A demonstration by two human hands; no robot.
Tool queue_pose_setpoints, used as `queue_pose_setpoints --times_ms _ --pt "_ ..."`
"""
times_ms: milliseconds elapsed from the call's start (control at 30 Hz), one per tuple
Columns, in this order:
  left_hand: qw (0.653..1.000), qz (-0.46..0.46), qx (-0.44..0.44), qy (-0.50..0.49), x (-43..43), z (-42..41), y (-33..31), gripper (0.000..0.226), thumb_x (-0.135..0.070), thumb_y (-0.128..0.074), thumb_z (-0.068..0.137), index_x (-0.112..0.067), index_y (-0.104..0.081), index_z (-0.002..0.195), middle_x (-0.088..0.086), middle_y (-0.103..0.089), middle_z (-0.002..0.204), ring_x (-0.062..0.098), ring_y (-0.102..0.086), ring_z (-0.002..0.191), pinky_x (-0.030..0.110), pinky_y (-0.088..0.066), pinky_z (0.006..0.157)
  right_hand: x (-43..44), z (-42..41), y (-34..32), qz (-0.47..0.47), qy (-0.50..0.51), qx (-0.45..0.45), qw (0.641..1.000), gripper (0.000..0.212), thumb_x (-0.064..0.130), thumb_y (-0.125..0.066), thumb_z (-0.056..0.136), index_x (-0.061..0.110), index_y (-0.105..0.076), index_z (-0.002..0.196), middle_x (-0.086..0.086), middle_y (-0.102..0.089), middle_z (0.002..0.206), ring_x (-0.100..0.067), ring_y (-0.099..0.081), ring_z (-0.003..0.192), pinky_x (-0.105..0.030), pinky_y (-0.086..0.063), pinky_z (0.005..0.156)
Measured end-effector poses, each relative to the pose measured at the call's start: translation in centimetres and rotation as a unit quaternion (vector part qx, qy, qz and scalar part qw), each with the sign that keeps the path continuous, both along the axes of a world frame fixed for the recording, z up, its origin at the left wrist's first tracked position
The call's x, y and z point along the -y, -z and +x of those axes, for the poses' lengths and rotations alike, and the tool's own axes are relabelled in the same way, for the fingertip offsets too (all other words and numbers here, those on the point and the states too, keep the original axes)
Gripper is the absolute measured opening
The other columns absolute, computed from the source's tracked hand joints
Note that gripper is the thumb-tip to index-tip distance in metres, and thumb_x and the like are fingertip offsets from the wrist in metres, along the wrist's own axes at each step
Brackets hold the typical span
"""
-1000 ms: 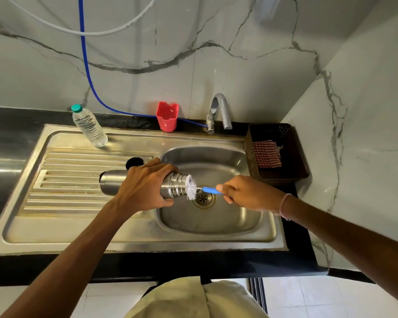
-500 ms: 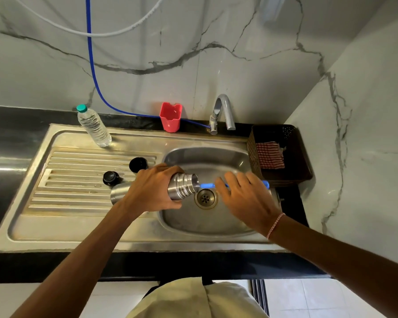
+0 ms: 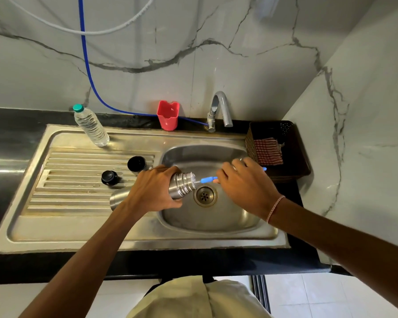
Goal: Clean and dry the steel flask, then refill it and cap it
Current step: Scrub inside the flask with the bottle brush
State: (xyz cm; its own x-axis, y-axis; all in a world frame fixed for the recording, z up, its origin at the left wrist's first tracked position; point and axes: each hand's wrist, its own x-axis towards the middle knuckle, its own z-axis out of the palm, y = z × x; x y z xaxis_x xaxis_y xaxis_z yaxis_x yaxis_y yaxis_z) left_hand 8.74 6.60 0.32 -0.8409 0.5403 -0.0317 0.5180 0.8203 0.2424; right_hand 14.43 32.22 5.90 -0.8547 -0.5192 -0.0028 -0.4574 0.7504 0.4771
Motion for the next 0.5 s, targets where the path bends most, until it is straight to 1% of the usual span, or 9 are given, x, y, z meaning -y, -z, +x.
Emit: queue_pose_setpoints --times_ms 67,167,233,267,300,333,367,433,500 --pt "1.0 0.013 -0.002 -0.002 0.4 0.3 0.1 0.074 -0.051 -0.088 0.048 -0.024 -0.068 0.113 0.001 -0.073 0.093 0.025 -0.069 0.078 0.028 -0.04 0.067 0.3 0.5 0.4 -0.028 -0.049 -0.018 0.998 0.021 0.025 -0.05 0.101 0.016 -0.058 0.083 0.001 -0.051 0.063 -0.016 -0.041 0.05 -0.031 -0.026 0.05" --pt "1.0 0.002 -0.006 0.009 1.1 0.8 0.2 0.072 -0.053 -0.088 0.045 -0.027 -0.068 0.11 -0.003 -0.072 0.09 0.022 -0.069 0.076 0.027 -0.041 0.064 -0.6 0.9 0.1 -0.09 -0.048 0.029 0.994 0.016 0.027 -0.065 0.091 0.017 -0.065 0.078 0.005 -0.048 0.05 -0.015 -0.025 0.04 -0.025 -0.016 0.045" --pt "1.0 0.002 0.003 0.009 1.6 1.1 0.5 0.074 -0.054 -0.086 0.044 -0.029 -0.069 0.111 -0.004 -0.072 0.089 0.021 -0.07 0.077 0.028 -0.045 0.063 -1.5 0.3 -0.3 -0.116 -0.01 0.142 0.983 0.029 0.035 -0.061 0.096 0.018 -0.063 0.073 0.003 -0.045 0.051 -0.016 -0.03 0.043 -0.027 -0.017 0.044" --pt "1.0 0.004 0.01 0.006 1.9 1.1 0.6 0.075 -0.056 -0.084 0.045 -0.029 -0.068 0.113 -0.005 -0.072 0.091 0.021 -0.07 0.079 0.03 -0.049 0.064 -2.0 -0.4 -0.7 -0.152 0.037 0.231 0.96 0.04 0.04 -0.051 0.102 0.016 -0.061 0.072 0.001 -0.045 0.054 -0.017 -0.035 0.047 -0.03 -0.023 0.046" --pt "1.0 0.005 0.015 0.004 2.1 1.2 0.7 0.075 -0.058 -0.08 0.045 -0.03 -0.068 0.114 -0.006 -0.072 0.092 0.02 -0.07 0.083 0.032 -0.052 0.065 -2.6 -0.9 -1.2 -0.197 0.088 0.319 0.923 0.049 0.044 -0.044 0.104 0.013 -0.059 0.071 0.0 -0.046 0.056 -0.017 -0.039 0.05 -0.033 -0.029 0.048" --pt "1.0 0.003 0.018 0.005 2.3 1.2 0.8 0.076 -0.058 -0.079 0.045 -0.03 -0.068 0.114 -0.007 -0.073 0.093 0.02 -0.07 0.085 0.034 -0.053 0.066 -3.0 -1.2 -1.2 -0.226 0.116 0.356 0.899 0.053 0.046 -0.04 0.105 0.011 -0.058 0.07 -0.001 -0.048 0.057 -0.018 -0.042 0.051 -0.034 -0.032 0.051" --pt "1.0 -0.002 0.018 0.008 2.3 1.2 0.9 0.075 -0.057 -0.08 0.044 -0.029 -0.068 0.114 -0.007 -0.073 0.092 0.02 -0.07 0.086 0.034 -0.054 0.066 -3.2 -1.0 -1.3 -0.221 0.118 0.336 0.908 0.053 0.047 -0.038 0.105 0.012 -0.058 0.07 -0.001 -0.051 0.058 -0.018 -0.046 0.051 -0.034 -0.032 0.05" --pt "1.0 -0.012 0.021 0.004 2.2 1.2 0.9 0.075 -0.056 -0.083 0.044 -0.029 -0.069 0.113 -0.006 -0.073 0.092 0.02 -0.07 0.084 0.033 -0.053 0.066 -3.1 -0.3 -0.8 -0.134 0.045 0.153 0.978 0.044 0.045 -0.038 0.105 0.019 -0.056 0.074 0.001 -0.052 0.06 -0.019 -0.049 0.049 -0.028 -0.023 0.046" --pt "1.0 -0.008 0.027 -0.013 2.0 1.0 0.9 0.076 -0.056 -0.083 0.046 -0.03 -0.068 0.116 -0.005 -0.072 0.092 0.021 -0.07 0.082 0.033 -0.052 0.069 -2.1 0.5 -1.0 -0.061 0.013 0.038 0.997 0.027 0.036 -0.048 0.103 0.018 -0.054 0.084 0.0 -0.05 0.064 -0.02 -0.045 0.052 -0.031 -0.024 0.052"
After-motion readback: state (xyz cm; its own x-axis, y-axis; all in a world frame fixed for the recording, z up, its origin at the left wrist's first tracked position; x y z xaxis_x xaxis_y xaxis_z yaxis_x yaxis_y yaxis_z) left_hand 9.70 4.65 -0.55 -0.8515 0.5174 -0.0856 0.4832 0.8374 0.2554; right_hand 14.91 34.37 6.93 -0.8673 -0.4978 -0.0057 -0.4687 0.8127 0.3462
